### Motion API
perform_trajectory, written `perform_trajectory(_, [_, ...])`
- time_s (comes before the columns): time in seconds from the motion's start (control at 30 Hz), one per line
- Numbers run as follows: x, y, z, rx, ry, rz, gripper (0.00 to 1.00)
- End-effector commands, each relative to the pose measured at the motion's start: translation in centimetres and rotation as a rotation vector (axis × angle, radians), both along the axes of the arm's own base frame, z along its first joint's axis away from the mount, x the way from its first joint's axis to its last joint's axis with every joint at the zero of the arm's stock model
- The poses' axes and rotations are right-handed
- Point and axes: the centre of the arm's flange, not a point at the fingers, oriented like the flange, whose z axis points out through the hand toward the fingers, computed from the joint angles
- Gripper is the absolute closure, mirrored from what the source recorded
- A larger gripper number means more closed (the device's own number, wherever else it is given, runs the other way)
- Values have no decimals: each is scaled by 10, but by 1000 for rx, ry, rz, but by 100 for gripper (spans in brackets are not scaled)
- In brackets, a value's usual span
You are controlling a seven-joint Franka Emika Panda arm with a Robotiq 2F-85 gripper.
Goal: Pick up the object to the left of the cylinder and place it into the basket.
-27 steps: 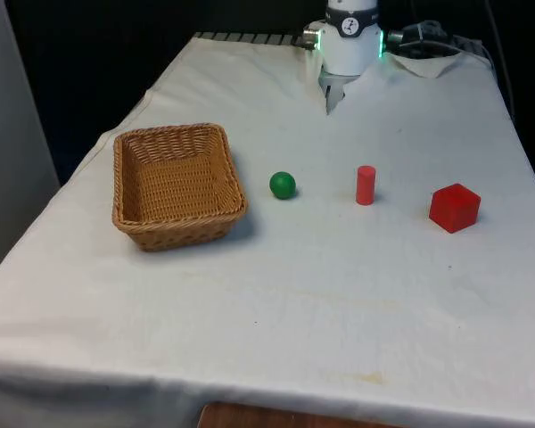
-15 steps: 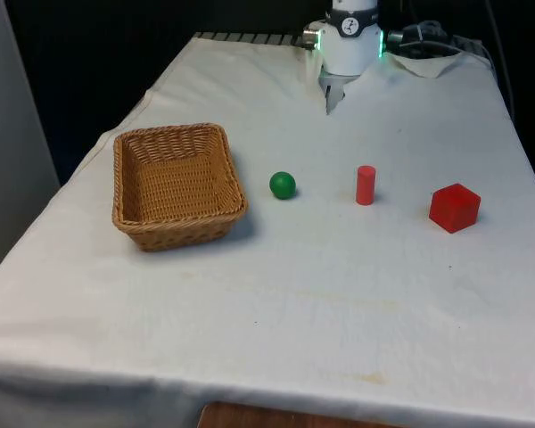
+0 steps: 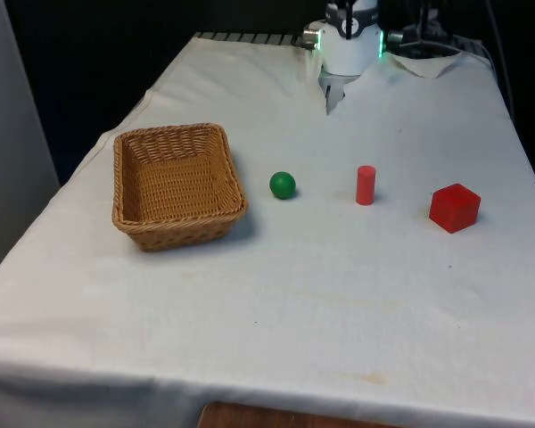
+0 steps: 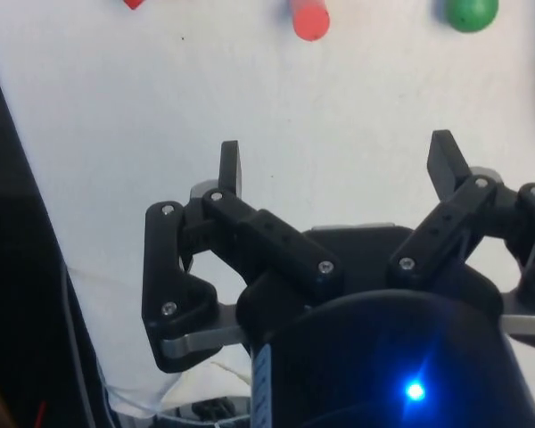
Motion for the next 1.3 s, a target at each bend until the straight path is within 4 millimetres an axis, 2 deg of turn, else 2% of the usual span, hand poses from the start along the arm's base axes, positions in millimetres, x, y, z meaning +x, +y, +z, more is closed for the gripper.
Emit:
perform_trajectory(0.0, [1, 4, -4, 2, -13, -3, 0])
perform_trajectory(0.73, [2, 36, -52, 0, -48, 35, 0])
perform_trajectory(1.03, [2, 40, -61, -13, -40, 55, 0])
perform_trajectory(1.27, [2, 52, -71, -4, -42, 95, 0])
